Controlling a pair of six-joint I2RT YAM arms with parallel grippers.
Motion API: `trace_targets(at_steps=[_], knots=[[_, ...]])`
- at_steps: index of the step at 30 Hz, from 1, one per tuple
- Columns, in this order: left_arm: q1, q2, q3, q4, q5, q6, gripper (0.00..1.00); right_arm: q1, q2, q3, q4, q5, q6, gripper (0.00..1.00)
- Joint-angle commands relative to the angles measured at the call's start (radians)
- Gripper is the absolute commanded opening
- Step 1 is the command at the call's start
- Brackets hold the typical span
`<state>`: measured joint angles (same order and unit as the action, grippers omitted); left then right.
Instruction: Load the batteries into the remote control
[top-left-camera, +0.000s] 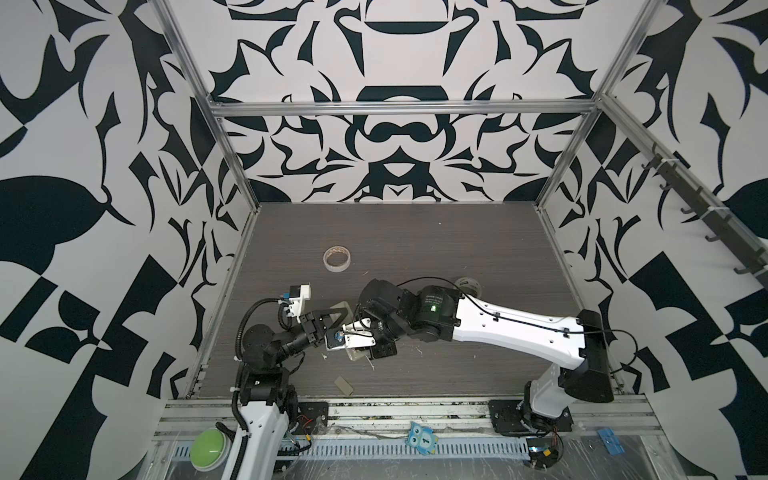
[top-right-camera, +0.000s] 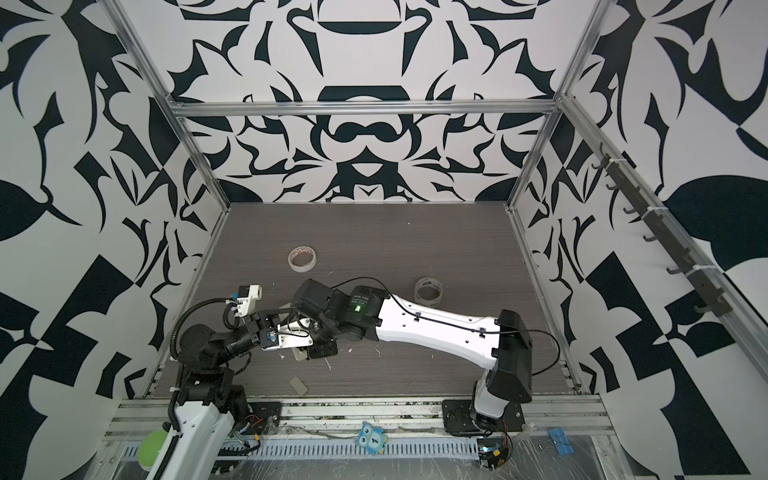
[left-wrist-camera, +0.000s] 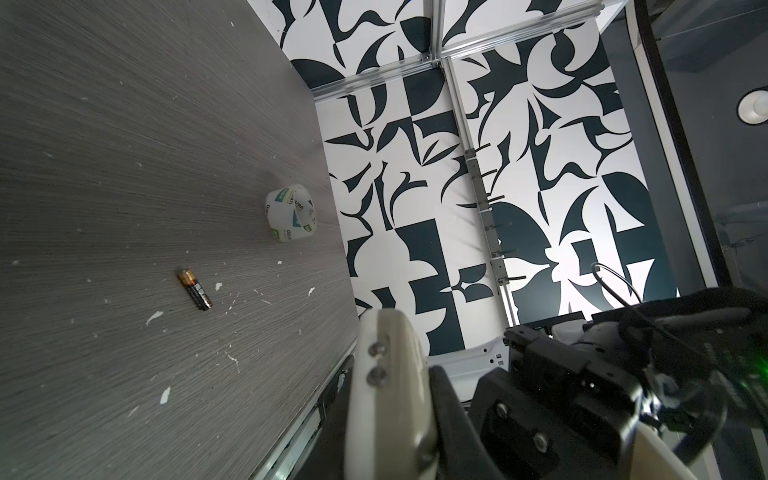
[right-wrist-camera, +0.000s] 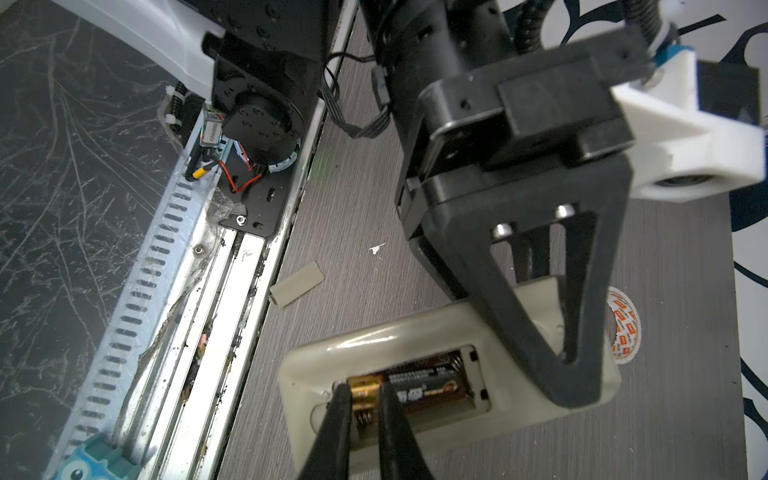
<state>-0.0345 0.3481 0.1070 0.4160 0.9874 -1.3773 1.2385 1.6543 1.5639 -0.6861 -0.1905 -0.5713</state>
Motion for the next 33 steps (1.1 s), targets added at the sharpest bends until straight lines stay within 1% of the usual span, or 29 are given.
trace_targets(at_steps=[1,14,27,33], knots=[[-0.003,-0.011,0.034,0.068,0.027,-0.031,0.0,-0.007,-0.025,-0.015,0.028,0.032,0.014,0.17],[-0.003,-0.017,0.032,0.077,0.027,-0.04,0.0,-0.021,-0.026,-0.022,0.028,0.052,0.04,0.2],[-0.003,-0.029,0.033,0.073,0.025,-0.039,0.0,-0.053,-0.019,-0.015,0.025,0.032,0.079,0.28],[-0.003,-0.029,0.034,0.072,0.03,-0.04,0.0,-0.061,-0.008,-0.002,0.013,0.02,0.081,0.28]])
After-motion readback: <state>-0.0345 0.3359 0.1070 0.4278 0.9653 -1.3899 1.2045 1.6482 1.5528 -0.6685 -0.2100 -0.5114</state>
